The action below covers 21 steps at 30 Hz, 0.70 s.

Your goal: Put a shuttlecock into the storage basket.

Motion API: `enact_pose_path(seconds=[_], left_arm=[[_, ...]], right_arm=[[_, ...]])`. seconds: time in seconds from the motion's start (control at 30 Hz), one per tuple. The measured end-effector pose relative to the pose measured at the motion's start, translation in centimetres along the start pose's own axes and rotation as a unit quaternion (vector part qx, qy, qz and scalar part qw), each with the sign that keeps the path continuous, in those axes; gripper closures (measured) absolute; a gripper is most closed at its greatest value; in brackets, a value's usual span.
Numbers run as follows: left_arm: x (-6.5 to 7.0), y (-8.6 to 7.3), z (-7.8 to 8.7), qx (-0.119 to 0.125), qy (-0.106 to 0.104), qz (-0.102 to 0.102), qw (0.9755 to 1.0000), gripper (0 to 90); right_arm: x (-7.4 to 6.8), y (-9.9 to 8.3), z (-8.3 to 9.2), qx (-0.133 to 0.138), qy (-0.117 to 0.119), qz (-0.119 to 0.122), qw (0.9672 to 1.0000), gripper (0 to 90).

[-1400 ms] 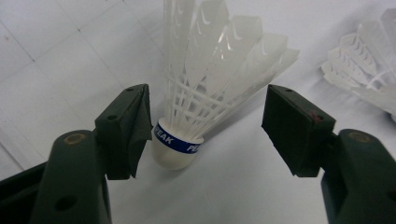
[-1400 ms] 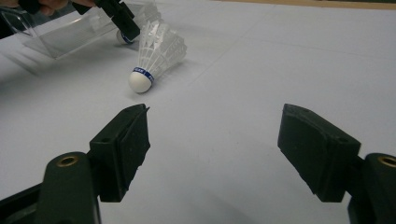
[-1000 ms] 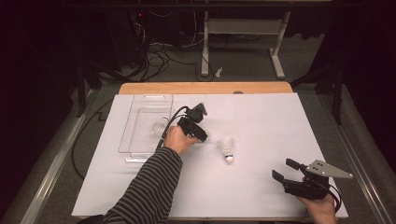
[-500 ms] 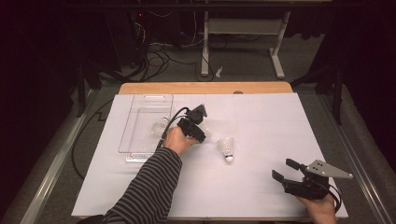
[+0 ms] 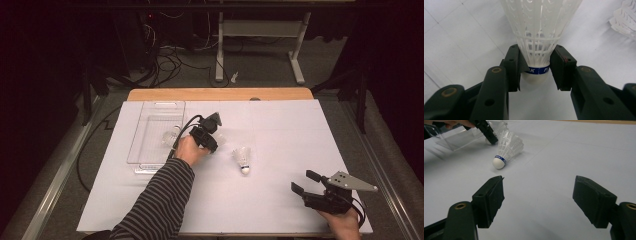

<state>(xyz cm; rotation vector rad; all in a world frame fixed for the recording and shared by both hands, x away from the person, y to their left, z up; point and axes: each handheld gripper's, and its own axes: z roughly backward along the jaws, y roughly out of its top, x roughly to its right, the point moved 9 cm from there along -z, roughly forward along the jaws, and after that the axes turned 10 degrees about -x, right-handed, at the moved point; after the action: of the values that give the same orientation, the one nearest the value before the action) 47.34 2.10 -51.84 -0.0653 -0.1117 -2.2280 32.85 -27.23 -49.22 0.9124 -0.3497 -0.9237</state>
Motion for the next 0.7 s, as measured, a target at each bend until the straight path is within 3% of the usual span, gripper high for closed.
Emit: enact_pose_path(seconds=[0.7], left_arm=[[0.08,-0.17,0.62,0.009,-0.005,-0.005,0.9999,64.7]], right_arm=[[0.05,-0.04,-0.01,-0.001,-0.001,0.000,1.0000,25.6]])
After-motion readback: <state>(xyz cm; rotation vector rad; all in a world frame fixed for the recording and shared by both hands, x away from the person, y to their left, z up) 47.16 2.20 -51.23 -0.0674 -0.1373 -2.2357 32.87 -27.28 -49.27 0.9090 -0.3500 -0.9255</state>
